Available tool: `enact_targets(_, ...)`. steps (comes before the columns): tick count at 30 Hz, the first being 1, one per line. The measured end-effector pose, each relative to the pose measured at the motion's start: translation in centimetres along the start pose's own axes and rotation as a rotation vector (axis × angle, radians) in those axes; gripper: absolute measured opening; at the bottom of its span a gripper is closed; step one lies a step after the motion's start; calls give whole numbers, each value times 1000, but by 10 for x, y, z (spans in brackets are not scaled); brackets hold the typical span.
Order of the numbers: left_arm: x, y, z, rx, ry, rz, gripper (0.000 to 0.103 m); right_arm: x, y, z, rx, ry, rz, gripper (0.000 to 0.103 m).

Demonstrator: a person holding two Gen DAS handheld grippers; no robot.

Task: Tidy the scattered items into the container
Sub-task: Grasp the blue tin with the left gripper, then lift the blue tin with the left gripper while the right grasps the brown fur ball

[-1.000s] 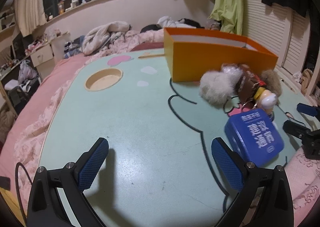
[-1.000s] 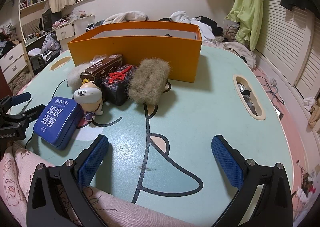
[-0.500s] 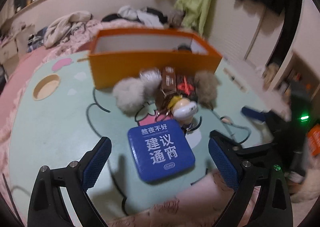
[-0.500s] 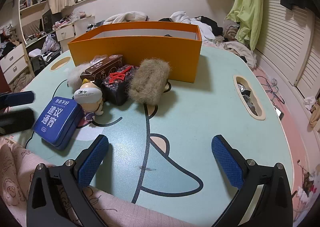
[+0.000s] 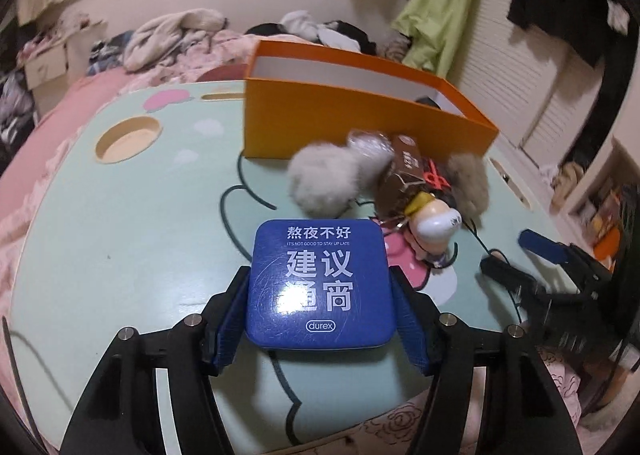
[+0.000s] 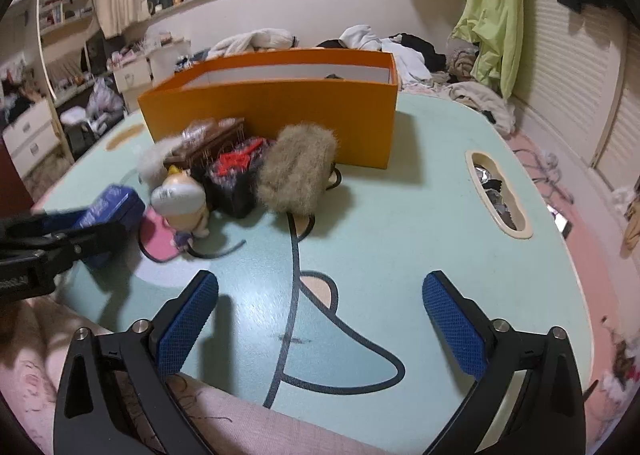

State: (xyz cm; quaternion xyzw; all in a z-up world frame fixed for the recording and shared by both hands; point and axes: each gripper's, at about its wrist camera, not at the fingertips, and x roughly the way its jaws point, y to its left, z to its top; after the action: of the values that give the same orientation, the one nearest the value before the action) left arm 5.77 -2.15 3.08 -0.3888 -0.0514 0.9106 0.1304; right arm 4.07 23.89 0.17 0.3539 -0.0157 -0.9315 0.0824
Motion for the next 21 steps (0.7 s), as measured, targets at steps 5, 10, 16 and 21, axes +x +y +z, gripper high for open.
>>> enact_targets(5,3,-5,0,8,2,7,65,7,-10,31,142,2,89,68)
enact_targets(10,4,-4,2,7,2,5,65,14,-2,46,166,-24,92,52)
enact_targets(16,4,-2,3,5,0,3,65,16,-10,30,191,33,124,23)
enact_targets(21,-6,1,5,0,-43,-3,65,-5,-19,20,197,-42,142,23)
